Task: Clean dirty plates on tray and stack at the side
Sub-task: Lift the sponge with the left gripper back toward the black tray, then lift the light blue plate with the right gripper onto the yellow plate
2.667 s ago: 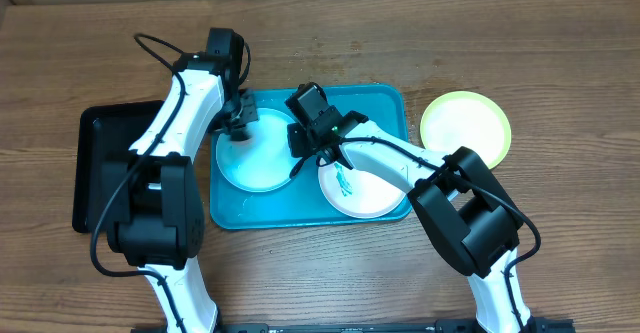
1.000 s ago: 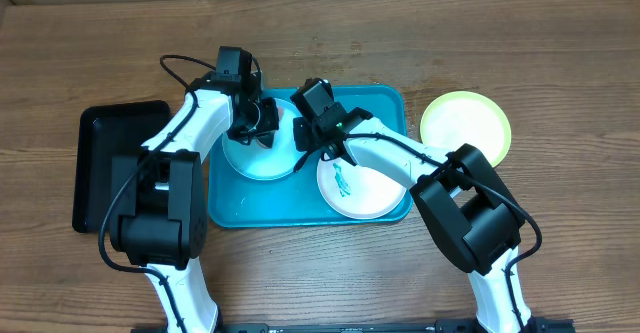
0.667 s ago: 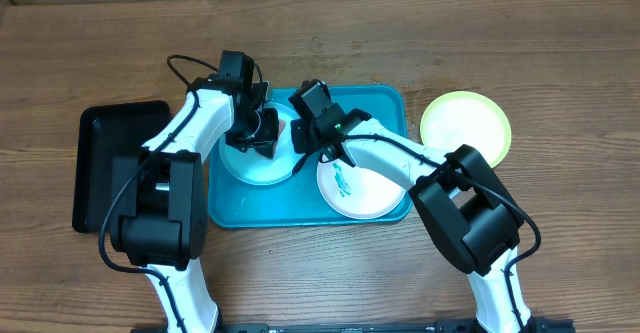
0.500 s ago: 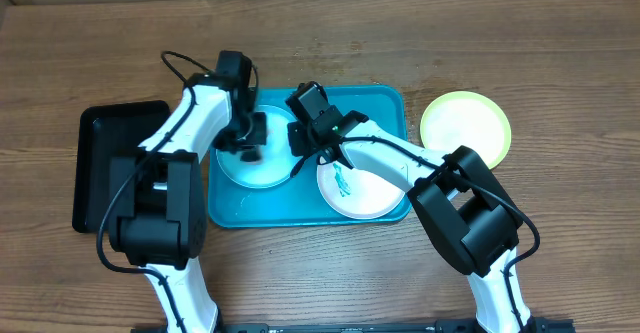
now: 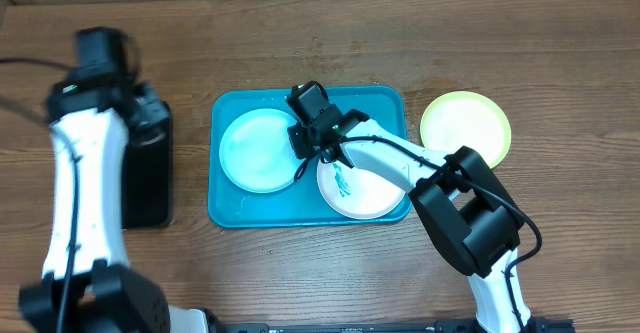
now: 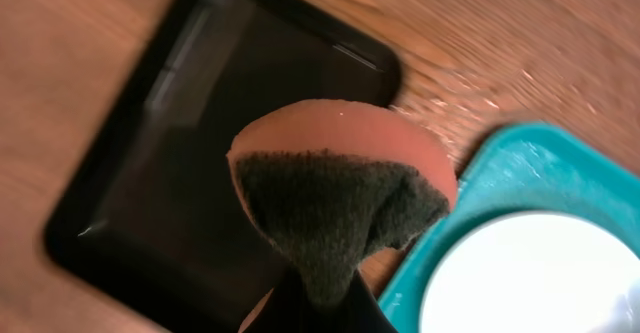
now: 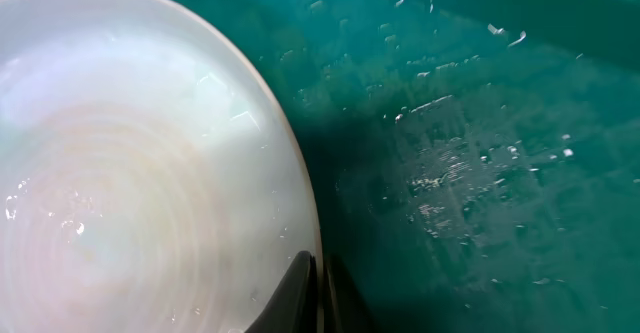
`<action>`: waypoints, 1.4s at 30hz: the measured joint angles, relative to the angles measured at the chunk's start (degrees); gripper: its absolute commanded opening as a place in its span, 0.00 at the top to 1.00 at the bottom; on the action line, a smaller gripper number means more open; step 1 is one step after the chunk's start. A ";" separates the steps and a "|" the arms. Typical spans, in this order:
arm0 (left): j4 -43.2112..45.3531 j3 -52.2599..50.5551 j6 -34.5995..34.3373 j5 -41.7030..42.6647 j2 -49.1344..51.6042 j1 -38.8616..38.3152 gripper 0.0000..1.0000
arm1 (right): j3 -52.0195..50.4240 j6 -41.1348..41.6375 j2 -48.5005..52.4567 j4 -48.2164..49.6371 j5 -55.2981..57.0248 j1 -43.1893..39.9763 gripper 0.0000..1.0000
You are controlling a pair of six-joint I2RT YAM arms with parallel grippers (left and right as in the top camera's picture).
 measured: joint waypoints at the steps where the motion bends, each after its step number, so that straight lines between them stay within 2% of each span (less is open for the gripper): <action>1: -0.33 0.00 -0.59 0.09 -0.35 1.18 0.96 | 0.09 -0.79 -0.61 -0.44 1.01 0.28 0.96; 4: -0.13 0.00 -3.63 1.27 0.17 4.92 0.96 | 0.61 -4.22 -3.72 -2.01 6.97 2.36 0.96; 8: 0.00 -0.11 -6.05 3.85 1.25 8.74 0.96 | 1.73 -12.41 -9.33 -2.10 21.57 7.89 0.96; 11: -0.11 -0.11 -7.17 4.85 1.51 10.14 0.96 | 3.32 -23.85 -13.33 3.93 37.83 14.16 0.96; 15: -0.17 -0.11 -7.48 5.51 1.53 10.14 0.96 | 4.31 -40.85 -14.60 12.31 53.22 19.41 0.96; 18: -0.42 -0.11 -7.48 5.90 1.53 10.14 0.96 | 4.28 -49.09 -14.60 13.68 59.63 21.35 0.96; 22: -0.55 -0.11 -7.48 5.95 1.53 10.14 0.96 | 4.28 -53.70 -14.60 13.77 63.54 22.16 0.96; 28: -0.72 -0.11 -7.48 5.95 1.53 10.14 0.96 | 4.28 -55.19 -14.60 13.75 65.44 22.14 0.96; 33: -0.72 -0.11 -7.48 5.97 1.53 10.14 0.96 | 4.28 -51.63 -14.60 11.30 65.53 21.68 0.96; 37: -0.76 -0.11 -7.48 6.12 1.53 10.14 0.96 | 4.31 -40.22 -14.60 2.14 61.05 18.40 0.96; 40: -1.01 -0.11 -7.50 6.25 1.53 10.14 0.96 | 4.35 -28.44 -14.58 -7.58 51.08 12.44 0.96; 42: -1.05 -0.11 -7.50 6.36 1.53 10.14 0.96 | 4.26 -20.57 -14.56 -13.07 40.22 5.27 0.96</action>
